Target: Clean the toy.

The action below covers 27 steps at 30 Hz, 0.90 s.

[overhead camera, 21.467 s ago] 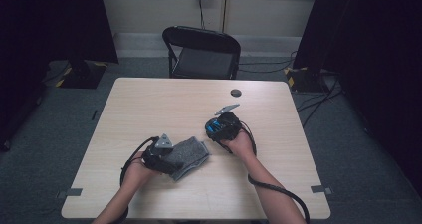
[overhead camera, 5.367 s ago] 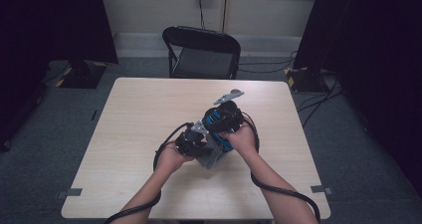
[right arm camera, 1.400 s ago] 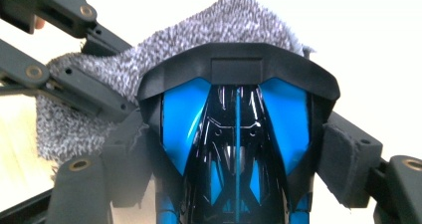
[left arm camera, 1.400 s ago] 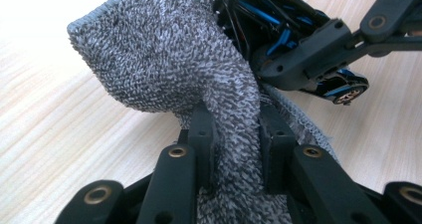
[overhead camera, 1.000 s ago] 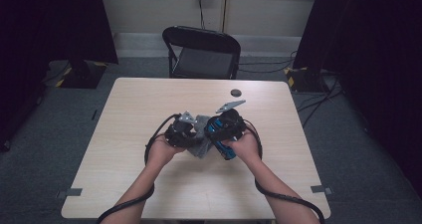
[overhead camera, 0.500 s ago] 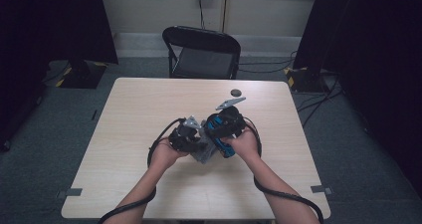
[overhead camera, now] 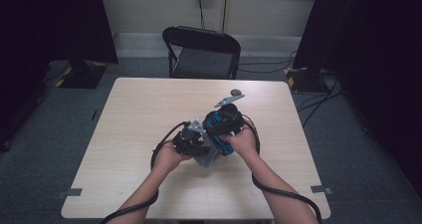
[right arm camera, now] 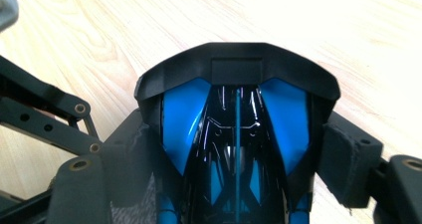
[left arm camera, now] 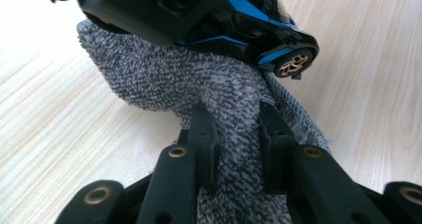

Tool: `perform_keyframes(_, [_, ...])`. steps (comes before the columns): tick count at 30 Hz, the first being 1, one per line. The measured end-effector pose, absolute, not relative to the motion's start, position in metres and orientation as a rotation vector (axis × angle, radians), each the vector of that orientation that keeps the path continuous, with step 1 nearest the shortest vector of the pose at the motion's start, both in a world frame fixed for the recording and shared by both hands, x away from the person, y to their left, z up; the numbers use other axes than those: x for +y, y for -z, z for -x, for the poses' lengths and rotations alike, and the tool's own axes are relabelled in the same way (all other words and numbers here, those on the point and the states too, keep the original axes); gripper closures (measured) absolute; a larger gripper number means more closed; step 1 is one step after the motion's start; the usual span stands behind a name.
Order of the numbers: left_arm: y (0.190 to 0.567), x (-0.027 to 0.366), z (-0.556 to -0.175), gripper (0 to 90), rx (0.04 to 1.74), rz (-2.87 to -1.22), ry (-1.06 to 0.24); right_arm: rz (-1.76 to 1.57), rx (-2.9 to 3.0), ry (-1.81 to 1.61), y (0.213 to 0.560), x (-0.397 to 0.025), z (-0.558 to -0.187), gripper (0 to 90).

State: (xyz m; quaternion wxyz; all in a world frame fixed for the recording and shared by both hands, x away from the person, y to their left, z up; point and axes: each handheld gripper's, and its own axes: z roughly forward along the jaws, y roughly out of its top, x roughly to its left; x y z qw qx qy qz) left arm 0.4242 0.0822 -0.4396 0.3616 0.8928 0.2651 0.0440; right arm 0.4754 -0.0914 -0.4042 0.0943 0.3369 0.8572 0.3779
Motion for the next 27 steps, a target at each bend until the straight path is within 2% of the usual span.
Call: perform_keyframes(27, [0.443, 0.071, -0.416, 72.7, 0.62, -2.349, -0.113, -1.01, 2.531, -1.126, 0.396, -0.088, -0.482, 25.4])
